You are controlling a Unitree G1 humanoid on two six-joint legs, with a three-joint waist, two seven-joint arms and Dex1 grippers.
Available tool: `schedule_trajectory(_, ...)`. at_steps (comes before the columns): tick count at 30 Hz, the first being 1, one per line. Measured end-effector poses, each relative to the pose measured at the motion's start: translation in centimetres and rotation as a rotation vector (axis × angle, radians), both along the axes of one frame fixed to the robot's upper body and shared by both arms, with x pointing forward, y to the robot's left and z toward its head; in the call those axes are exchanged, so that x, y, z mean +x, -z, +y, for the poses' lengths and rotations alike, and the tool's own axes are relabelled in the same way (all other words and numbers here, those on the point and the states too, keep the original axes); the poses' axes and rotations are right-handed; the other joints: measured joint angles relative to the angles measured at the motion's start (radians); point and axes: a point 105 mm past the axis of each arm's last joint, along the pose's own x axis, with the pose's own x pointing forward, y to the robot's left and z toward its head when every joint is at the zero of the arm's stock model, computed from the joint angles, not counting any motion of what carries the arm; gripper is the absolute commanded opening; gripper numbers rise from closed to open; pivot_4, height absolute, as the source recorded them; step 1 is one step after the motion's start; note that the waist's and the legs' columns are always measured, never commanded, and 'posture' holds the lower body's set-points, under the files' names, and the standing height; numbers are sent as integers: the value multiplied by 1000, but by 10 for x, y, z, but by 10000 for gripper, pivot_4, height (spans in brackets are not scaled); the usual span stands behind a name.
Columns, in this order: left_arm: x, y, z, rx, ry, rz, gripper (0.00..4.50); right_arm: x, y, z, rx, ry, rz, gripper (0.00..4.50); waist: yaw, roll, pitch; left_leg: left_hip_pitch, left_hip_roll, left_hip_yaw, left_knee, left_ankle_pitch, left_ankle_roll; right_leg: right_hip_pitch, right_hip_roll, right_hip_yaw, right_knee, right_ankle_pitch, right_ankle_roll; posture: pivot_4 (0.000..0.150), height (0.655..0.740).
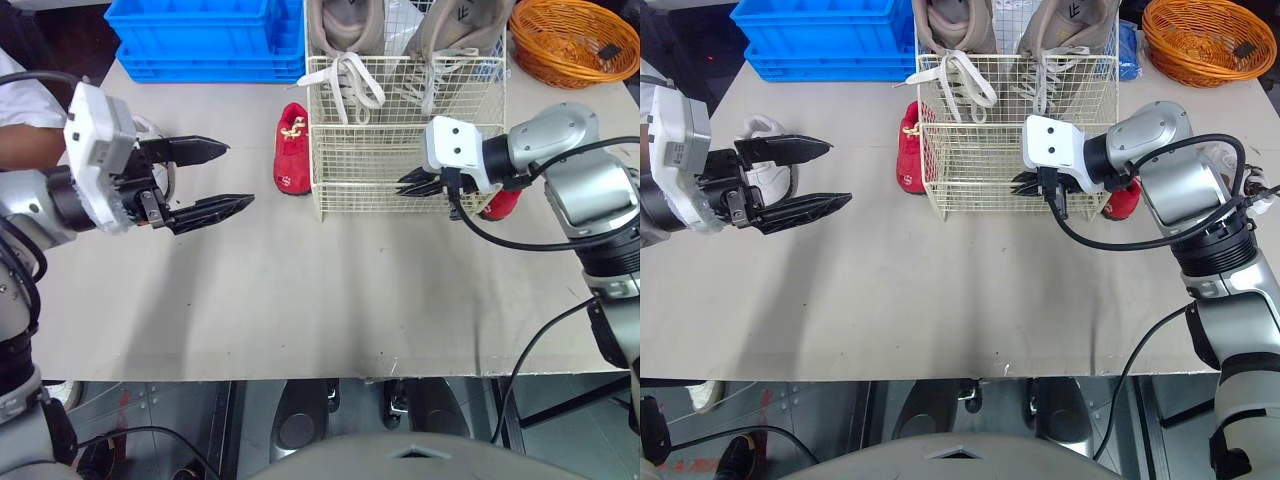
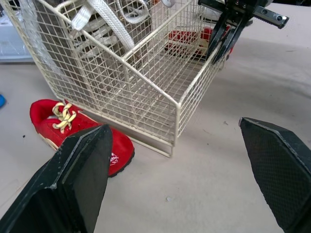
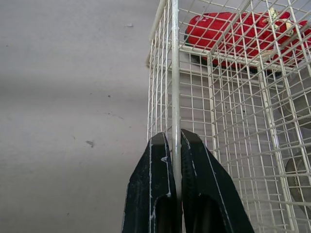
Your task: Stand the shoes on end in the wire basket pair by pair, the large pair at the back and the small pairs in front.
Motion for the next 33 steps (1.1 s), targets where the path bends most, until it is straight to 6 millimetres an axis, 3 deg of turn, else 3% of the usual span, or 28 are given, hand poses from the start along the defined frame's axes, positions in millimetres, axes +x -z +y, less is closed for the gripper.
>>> schedule_trajectory(2,1,0,-2,2,8,1,45000,1,-1,0,1,0,-11,8613,0,0,0,0,0,0,0,0,0,0,0,0,0,0,0,1500,6860)
schedule_trajectory(3,2,2,-3,3,13,8,45000,1,-1,0,2,0,-16,14923,0,0,0,0,0,0,0,0,0,0,0,0,0,0,0,1500,6860)
schedule_trajectory(5,2,3,-4,2,17,13,45000,0,-1,0,9,2,-13,21353,1,0,0,0,0,0,0,0,0,0,0,0,0,0,0,1500,6860)
schedule_trajectory(8,3,1,-4,0,20,9,45000,-6,-1,2,44,6,4,35805,1,0,0,0,0,0,0,0,0,0,0,0,0,0,0,1500,6860)
schedule_trajectory(9,3,1,-4,0,22,8,45000,-7,-2,2,57,6,5,37360,2,0,0,0,0,0,0,0,0,0,0,0,0,0,0,1500,6860)
schedule_trajectory(11,3,1,-6,1,32,8,45000,-10,-9,0,91,28,-11,37360,4,0,0,0,0,0,0,0,0,0,0,0,0,0,0,1500,6860)
schedule_trajectory(16,2,-3,-15,-23,81,9,45000,-24,-46,-24,240,128,-70,37360,9,0,0,-1,0,-1,0,0,0,1,-1,0,-1,0,0,1500,6860)
schedule_trajectory(18,0,-6,-21,-42,115,5,45000,-32,-59,-45,334,218,-90,37360,12,0,0,-1,0,-2,-1,0,0,2,0,-2,-3,0,0,1500,6860)
schedule_trajectory(20,-3,-7,-31,-44,154,5,45000,-35,-59,-69,422,345,-77,37360,14,0,0,0,0,-2,-2,0,0,4,0,-3,-6,0,0,1500,6860)
schedule_trajectory(25,-3,-3,-52,-37,219,30,45000,-35,-43,-123,569,639,-101,37360,23,0,0,0,0,-2,-2,0,0,5,0,-3,-7,0,0,1500,6860)
schedule_trajectory(26,-2,-2,-59,-30,243,30,45000,-37,-31,-136,595,715,-97,37360,27,-1,0,1,0,-3,-3,0,0,5,1,-3,-8,0,0,1500,6860)
schedule_trajectory(29,1,-1,-67,-5,260,29,45000,-41,7,-155,609,854,-15,37360,28,1,0,1,-1,-2,-4,0,0,5,1,-2,-8,0,0,1500,6860)
schedule_trajectory(33,2,-2,-74,14,280,21,45000,-43,29,-170,627,965,-5,37360,22,1,0,2,-1,-1,-4,0,0,5,1,0,-8,0,0,1500,6860)
